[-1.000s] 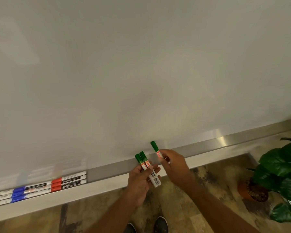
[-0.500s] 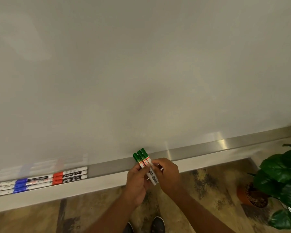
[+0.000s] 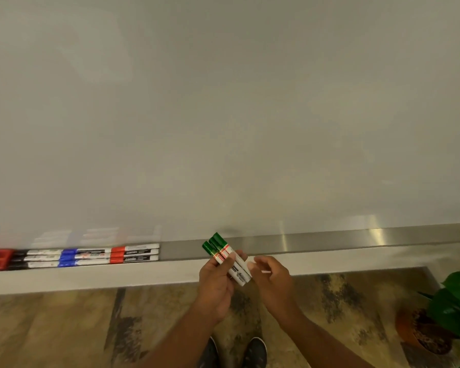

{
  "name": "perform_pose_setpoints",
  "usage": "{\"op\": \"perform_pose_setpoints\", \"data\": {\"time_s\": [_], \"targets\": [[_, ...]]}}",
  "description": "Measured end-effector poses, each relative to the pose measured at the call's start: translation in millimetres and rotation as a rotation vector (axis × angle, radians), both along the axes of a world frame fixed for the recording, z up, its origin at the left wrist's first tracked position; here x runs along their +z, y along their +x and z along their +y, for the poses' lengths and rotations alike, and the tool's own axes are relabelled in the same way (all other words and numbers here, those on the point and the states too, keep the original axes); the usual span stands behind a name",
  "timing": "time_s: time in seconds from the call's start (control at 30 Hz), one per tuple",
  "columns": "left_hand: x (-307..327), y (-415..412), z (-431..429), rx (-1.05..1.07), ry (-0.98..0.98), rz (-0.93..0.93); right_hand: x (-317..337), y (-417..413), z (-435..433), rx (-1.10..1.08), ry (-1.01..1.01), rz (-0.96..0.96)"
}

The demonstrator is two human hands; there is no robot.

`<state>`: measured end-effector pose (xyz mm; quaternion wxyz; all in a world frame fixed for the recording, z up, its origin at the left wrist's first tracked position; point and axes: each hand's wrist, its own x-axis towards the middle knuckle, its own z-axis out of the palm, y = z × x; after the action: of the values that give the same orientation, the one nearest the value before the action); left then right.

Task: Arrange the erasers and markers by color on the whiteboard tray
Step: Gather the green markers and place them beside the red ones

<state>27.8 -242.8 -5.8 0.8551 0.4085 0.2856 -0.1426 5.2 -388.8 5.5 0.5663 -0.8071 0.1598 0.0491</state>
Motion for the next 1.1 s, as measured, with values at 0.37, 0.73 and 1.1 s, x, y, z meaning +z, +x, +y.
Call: {"op": "perform_pose_setpoints", "data": {"time_s": [0.37, 0.73, 1.1], "targets": [[-5, -1, 26, 0.190, -0.035, -0.028, -7, 8, 60, -0.318, 0.619, 0.211], [-14, 7, 43, 0.264, -0.042, 0.011, -12, 36, 83, -0.252, 0.529, 0.200], [-13, -15, 73, 0.058, 0.930, 0.072, -19, 83, 96, -0.071, 0.342, 0.248]]}}
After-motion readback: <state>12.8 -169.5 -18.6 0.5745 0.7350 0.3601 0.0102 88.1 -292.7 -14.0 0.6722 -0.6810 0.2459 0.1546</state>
